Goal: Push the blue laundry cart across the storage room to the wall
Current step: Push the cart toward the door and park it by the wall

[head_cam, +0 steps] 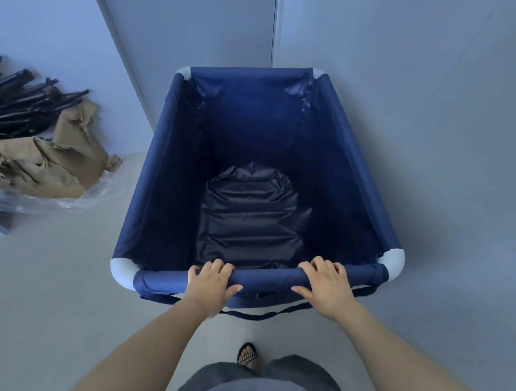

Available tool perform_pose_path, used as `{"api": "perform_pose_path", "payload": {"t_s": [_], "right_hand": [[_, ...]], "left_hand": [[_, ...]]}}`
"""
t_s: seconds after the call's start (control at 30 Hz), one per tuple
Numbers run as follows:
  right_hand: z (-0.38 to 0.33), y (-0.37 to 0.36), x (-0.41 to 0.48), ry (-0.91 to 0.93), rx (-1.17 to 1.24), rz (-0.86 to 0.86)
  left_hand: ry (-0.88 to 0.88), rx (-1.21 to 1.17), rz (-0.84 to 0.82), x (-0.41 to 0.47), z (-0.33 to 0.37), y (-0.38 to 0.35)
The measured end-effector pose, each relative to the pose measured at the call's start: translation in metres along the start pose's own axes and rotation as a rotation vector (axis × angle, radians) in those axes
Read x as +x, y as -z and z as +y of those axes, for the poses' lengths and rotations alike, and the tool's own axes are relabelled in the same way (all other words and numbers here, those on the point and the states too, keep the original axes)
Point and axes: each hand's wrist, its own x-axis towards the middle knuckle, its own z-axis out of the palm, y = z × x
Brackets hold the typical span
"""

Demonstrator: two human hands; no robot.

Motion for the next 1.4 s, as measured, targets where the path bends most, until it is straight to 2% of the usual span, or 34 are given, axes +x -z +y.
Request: {"api": "perform_pose_path", "payload": {"t_s": [0.13,0.3,0.53,0.67,0.73,1.0,1.4], "right_hand": [[0.008,0.005,0.015,0.027,0.052,-0.043],[0.016,0.01,0.029,0.052,0.108,-0.099],[0.026,0.018,0.044,0.106,0.101,-0.143],[0.031,0.021,0.052,0.147,0.049,-0.18],[0.034,0.023,0.056,0.18,0.031,-0.191],[0.073,0.031,0.067,0.249,-0.027,-0.208],[0.149,0.048,0.082,0.296,-0.051,-0.312]], "left_hand": [[0.016,0.055,0.135,0.004,0.005,-0.005],[0.019,0.058,0.036,0.019,0.004,0.002],[0.033,0.175,0.002,0.032,0.011,0.013],[0.047,0.221,0.025,0.028,0.021,0.02],[0.047,0.261,0.093,0.028,0.025,0.026],[0.122,0.176,0.004,0.042,0.063,0.019],[0.272,0.085,0.033,0.057,0.147,0.017]]}}
